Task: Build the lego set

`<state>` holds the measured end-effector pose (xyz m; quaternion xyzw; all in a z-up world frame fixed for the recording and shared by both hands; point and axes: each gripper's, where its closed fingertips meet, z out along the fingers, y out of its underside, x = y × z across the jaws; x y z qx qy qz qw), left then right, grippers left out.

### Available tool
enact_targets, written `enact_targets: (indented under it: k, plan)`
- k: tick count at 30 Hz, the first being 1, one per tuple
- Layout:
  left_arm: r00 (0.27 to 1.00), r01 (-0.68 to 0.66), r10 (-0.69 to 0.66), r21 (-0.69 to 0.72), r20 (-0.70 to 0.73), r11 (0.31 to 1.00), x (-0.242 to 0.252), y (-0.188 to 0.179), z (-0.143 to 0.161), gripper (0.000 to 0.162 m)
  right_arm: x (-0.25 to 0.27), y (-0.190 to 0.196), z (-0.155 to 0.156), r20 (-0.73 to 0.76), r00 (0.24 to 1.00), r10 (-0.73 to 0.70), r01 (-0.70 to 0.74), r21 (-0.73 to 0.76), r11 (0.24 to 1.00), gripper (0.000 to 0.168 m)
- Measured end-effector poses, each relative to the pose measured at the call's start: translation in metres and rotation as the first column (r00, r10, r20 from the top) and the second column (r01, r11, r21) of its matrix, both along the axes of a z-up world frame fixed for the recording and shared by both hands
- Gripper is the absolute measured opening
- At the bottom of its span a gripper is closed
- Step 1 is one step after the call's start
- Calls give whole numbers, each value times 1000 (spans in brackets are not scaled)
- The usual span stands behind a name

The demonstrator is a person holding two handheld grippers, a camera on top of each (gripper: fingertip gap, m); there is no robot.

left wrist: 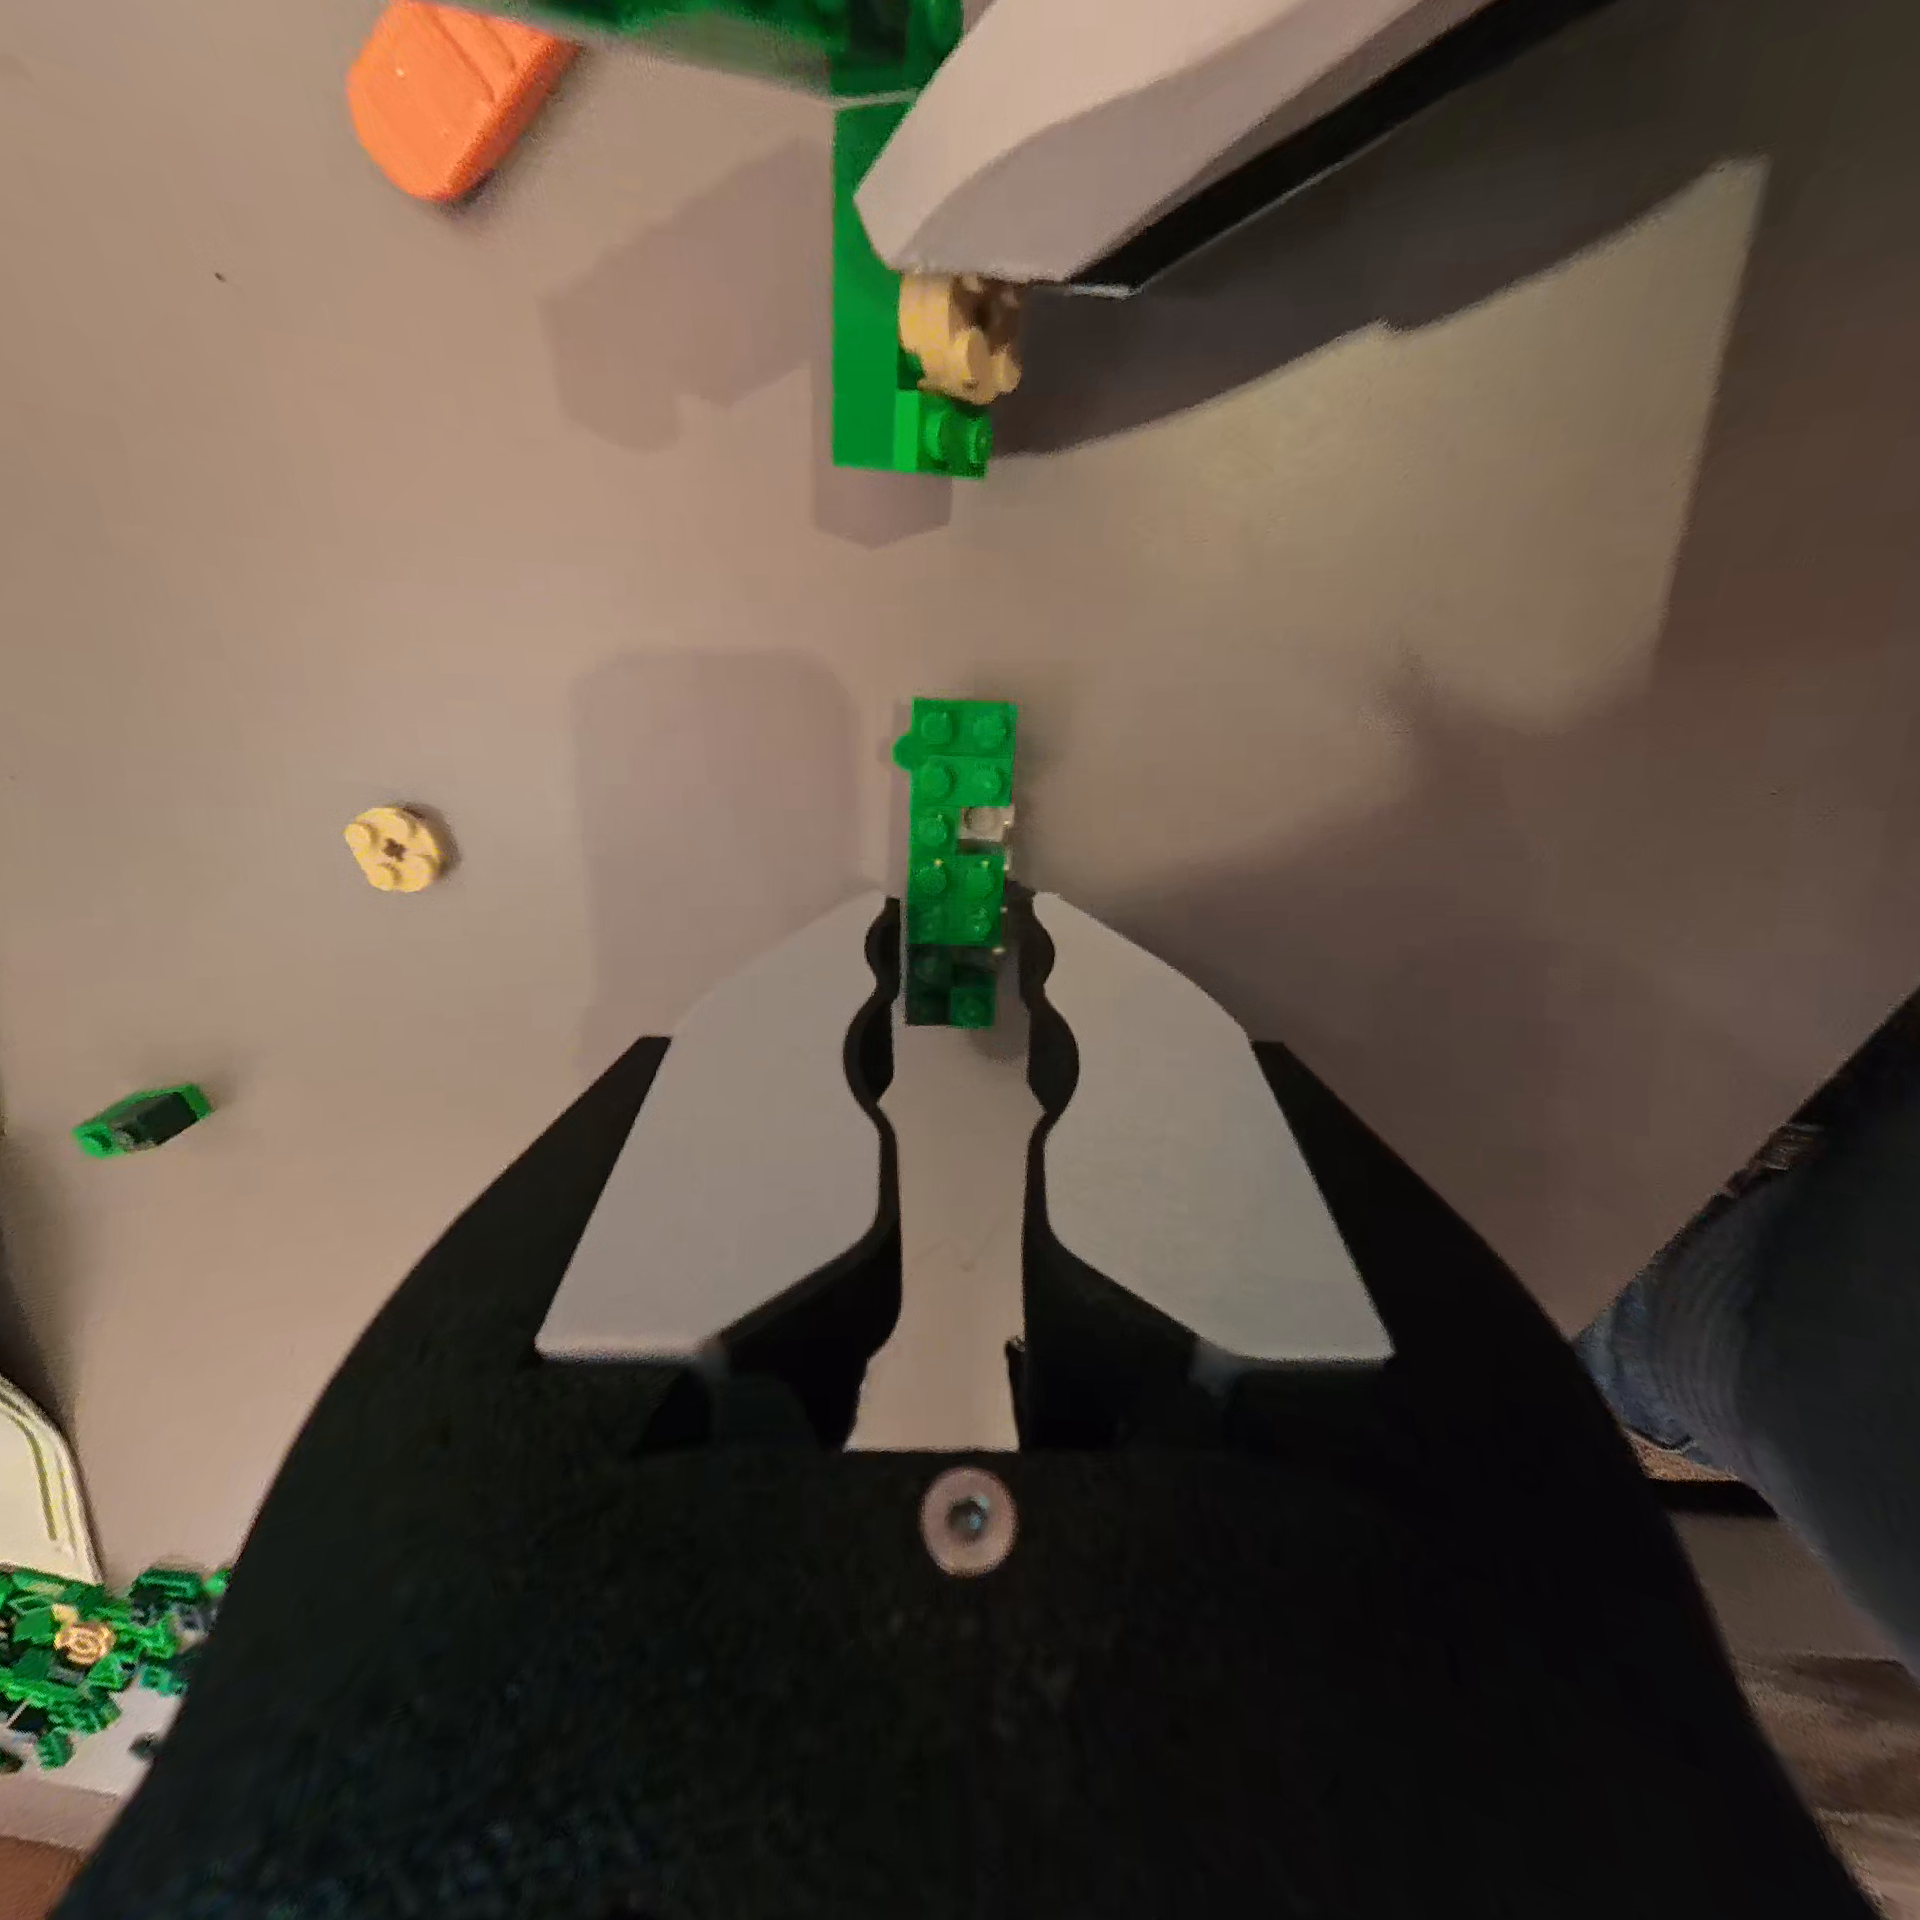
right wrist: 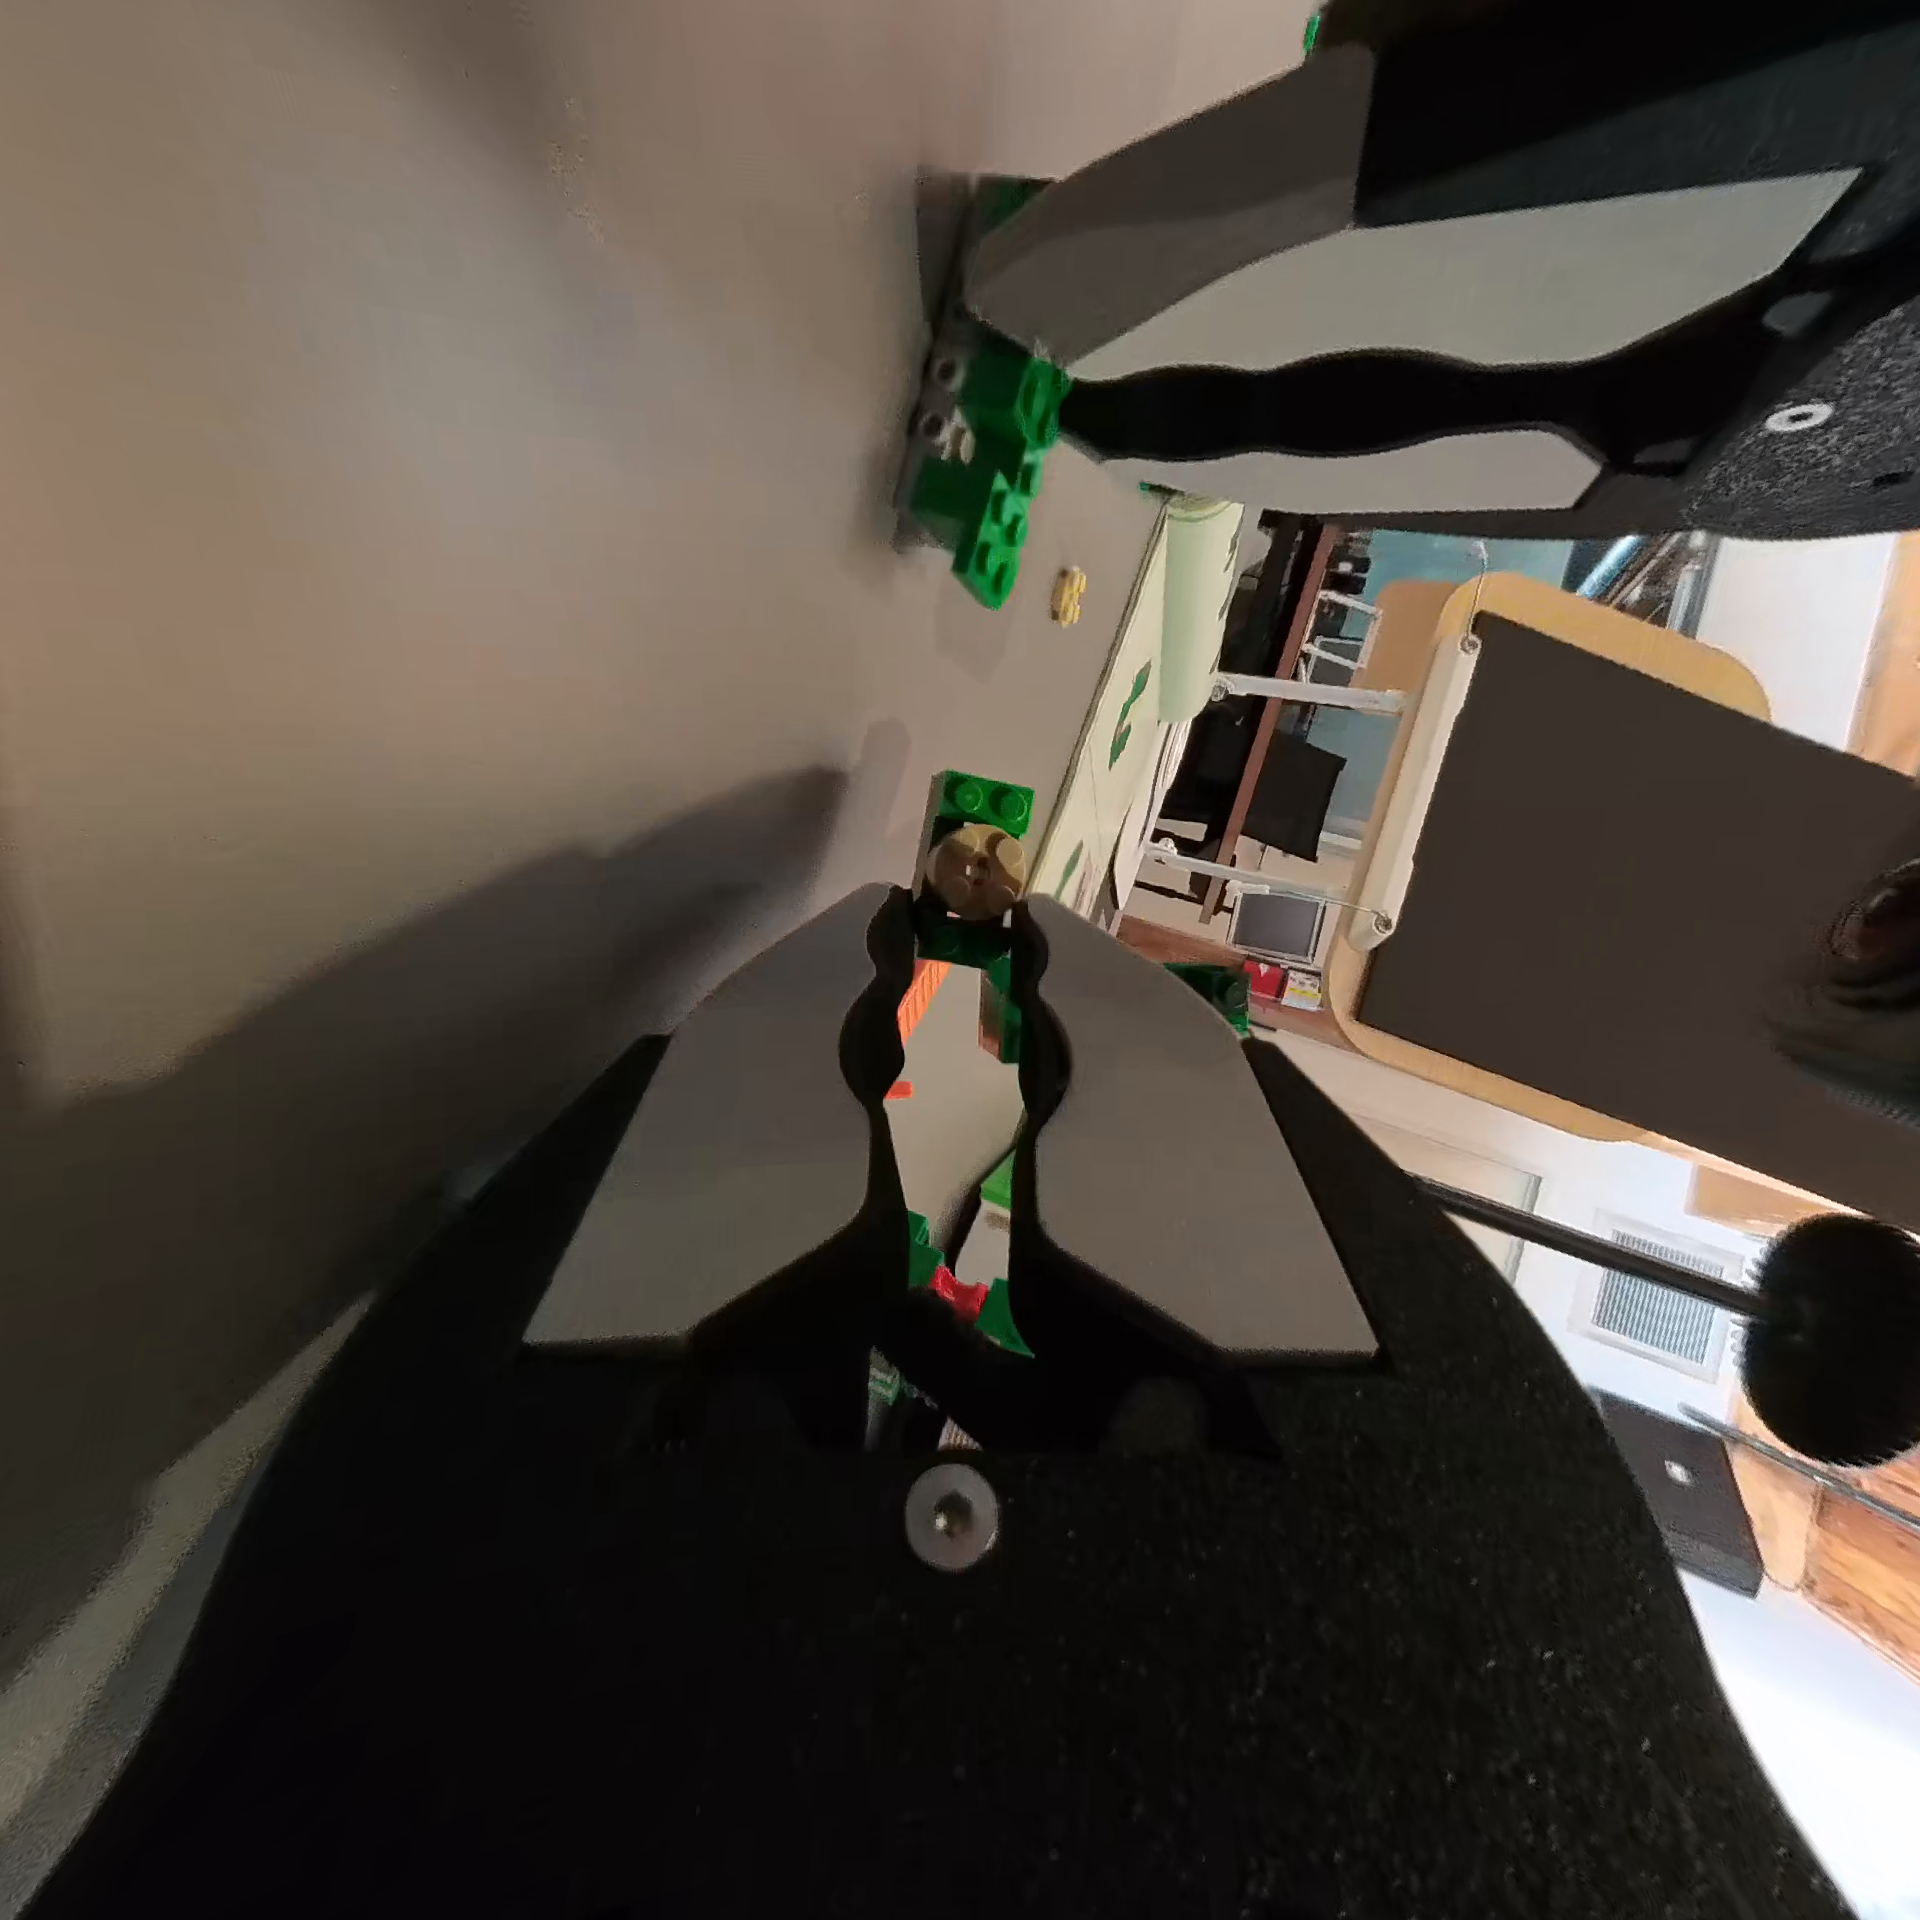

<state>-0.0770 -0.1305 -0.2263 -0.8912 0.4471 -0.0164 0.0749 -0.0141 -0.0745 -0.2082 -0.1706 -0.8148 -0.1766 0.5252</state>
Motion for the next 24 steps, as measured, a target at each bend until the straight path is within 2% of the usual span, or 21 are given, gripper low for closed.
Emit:
enact_targets:
  k: [1,4,8,9,11,14,17,19,20,24]
  plan:
    - [1000,-3,3,3,-2,1000,1,-1,-1,22,0,-1,-1,2,1000,4,-4,2,1000,17]
    - [1000,-12,12,-3,-12,1000,1,-5,-4,29,1,-3,-1,2,1000,10,-10,10,1000,17]
    - [1000,-22,22,-2,-10,1000,-2,-8,-2,45,1,-2,0,-9,1000,7,-7,4,1000,17]
    - [999,-30,30,3,15,1000,-3,-7,2,49,1,-2,0,-13,1000,5,-5,2,1000,17]
    - [986,-65,66,-12,153,998,-1,-5,13,48,1,1,1,-23,1000,1,-1,-2,1000,17]
    - [883,-115,153,-112,445,987,7,1,31,43,2,3,2,-32,999,-2,2,-13,1000,17]
    - [772,-141,282,-280,569,950,3,7,32,42,1,1,-1,-33,999,6,-6,-28,1000,17]
    - [737,-138,330,-346,589,928,3,9,31,43,1,1,-2,-30,1000,10,-11,-27,1000,17]
    - [747,-132,326,-352,579,927,3,9,28,43,1,0,-3,-28,1000,11,-12,-26,1000,17]
    - [865,-94,223,-293,449,952,3,2,12,39,0,0,-3,-33,999,9,-10,-36,999,17]
